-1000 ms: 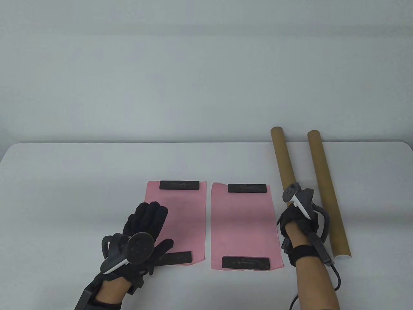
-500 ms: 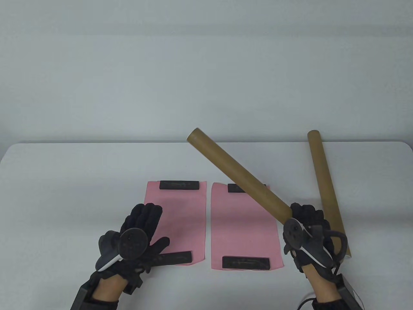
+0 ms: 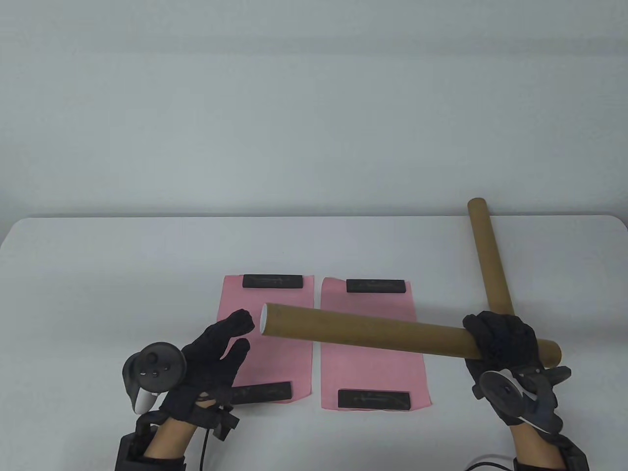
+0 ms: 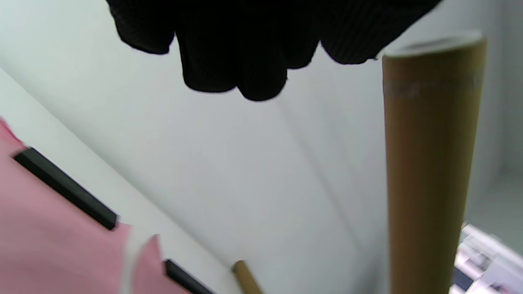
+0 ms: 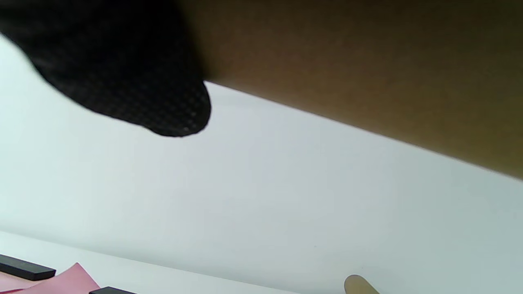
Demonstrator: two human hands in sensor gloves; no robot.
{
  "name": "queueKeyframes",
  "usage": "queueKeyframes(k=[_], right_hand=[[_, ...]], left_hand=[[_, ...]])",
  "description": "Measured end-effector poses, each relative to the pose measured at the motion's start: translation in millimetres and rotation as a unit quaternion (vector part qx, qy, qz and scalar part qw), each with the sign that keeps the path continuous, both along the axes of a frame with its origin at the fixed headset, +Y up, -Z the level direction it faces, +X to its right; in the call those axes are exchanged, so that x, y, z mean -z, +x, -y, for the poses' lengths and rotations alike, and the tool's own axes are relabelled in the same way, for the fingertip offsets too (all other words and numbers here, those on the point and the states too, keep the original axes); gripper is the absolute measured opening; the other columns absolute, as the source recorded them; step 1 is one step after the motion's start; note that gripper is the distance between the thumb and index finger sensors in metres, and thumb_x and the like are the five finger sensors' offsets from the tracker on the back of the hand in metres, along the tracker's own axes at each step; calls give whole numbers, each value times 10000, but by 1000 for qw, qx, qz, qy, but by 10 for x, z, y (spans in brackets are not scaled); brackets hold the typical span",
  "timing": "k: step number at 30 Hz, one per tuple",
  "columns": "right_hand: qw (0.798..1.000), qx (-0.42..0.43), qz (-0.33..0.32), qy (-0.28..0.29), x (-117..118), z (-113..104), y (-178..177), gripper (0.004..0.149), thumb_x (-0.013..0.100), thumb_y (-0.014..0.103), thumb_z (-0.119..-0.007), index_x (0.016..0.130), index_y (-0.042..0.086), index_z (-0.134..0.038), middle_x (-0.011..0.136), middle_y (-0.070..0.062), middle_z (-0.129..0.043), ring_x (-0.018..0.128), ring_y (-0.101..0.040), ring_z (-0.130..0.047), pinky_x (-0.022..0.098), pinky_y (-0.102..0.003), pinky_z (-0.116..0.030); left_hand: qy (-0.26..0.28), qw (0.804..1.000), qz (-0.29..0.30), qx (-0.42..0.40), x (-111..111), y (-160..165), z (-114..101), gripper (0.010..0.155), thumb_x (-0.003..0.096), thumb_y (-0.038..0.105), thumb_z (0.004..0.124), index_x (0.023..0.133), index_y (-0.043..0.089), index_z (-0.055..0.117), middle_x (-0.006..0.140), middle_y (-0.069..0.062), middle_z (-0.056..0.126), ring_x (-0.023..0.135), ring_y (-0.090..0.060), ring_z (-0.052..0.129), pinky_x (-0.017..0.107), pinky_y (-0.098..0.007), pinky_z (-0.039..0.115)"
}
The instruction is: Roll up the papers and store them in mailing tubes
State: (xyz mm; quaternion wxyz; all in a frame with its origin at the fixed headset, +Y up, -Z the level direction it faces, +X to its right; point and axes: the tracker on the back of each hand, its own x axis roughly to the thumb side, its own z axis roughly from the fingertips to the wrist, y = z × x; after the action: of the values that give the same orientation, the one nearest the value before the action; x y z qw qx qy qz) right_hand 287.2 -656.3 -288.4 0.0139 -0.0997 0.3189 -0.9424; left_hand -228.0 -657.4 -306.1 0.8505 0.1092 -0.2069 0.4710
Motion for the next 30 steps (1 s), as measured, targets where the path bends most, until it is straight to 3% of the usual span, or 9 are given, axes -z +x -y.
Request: queueKeyframes(k=[5, 11, 16, 18, 20, 26, 29, 30], right_hand=[[1000, 1, -8, -2, -2, -2, 22, 667, 413, 359, -1017, 948, 364, -619, 962, 68, -702, 861, -274, -793, 722, -546, -701], [999, -36, 2, 20, -25, -2, -36, 676, 426, 350, -1014, 959, 357, -599, 977, 58, -675, 876, -279, -767, 733, -547, -684], [998, -46, 4, 30, -44, -22, -60, 676, 432, 357, -1008, 960, 365, -587, 985, 57, -662, 883, -284, -756, 733, -555, -676], [999, -43, -5, 10, -25, -15, -50, 674, 421, 354, -1012, 955, 370, -601, 980, 61, -674, 879, -283, -765, 732, -557, -679], [999, -32, -24, -26, 12, 6, -41, 663, 393, 343, -1022, 935, 369, -642, 955, 61, -717, 857, -279, -801, 724, -568, -697], [988, -16, -77, -135, 117, 28, -117, 626, 327, 301, -1055, 875, 332, -754, 878, 29, -818, 774, -305, -879, 687, -617, -730], [984, -27, -81, -157, 132, 50, -147, 619, 315, 301, -1059, 863, 318, -771, 859, 19, -841, 757, -305, -904, 669, -600, -758], [983, -26, -82, -163, 129, 46, -150, 617, 316, 298, -1059, 863, 311, -774, 858, 12, -842, 755, -308, -907, 664, -595, -764]], left_hand=[[-5, 998, 45, -45, -10, 39, -2, 511, 449, 523, 725, 881, 277, 843, 732, 37, 1024, 732, -228, 1034, 653, -480, 765], [-31, 992, 90, -88, 13, 89, 36, 512, 445, 531, 722, 845, 256, 885, 686, 23, 1049, 690, -239, 1055, 645, -495, 767], [-45, 990, 116, -66, 20, 114, 41, 522, 433, 569, 752, 829, 262, 898, 666, 27, 1057, 668, -235, 1066, 654, -501, 759], [2, 993, 99, -70, -32, 112, -10, 549, 418, 528, 820, 909, 283, 825, 784, 1, 1000, 728, -261, 1025, 674, -525, 724], [60, 994, 88, -18, -87, 111, -97, 541, 416, 502, 833, 928, 328, 798, 843, 10, 969, 759, -260, 1010, 682, -532, 712], [175, 976, 71, 109, -254, 133, -273, 458, 436, 423, 773, 865, 286, 854, 746, 0, 1011, 678, -268, 1040, 678, -547, 703], [261, 932, 21, 249, -400, 223, -383, 465, 441, 423, 708, 847, 241, 844, 654, 16, 1024, 582, -204, 1069, 661, -513, 743], [269, 927, 18, 261, -424, 250, -395, 466, 445, 414, 698, 844, 222, 842, 635, 9, 1021, 564, -197, 1066, 658, -509, 747]])
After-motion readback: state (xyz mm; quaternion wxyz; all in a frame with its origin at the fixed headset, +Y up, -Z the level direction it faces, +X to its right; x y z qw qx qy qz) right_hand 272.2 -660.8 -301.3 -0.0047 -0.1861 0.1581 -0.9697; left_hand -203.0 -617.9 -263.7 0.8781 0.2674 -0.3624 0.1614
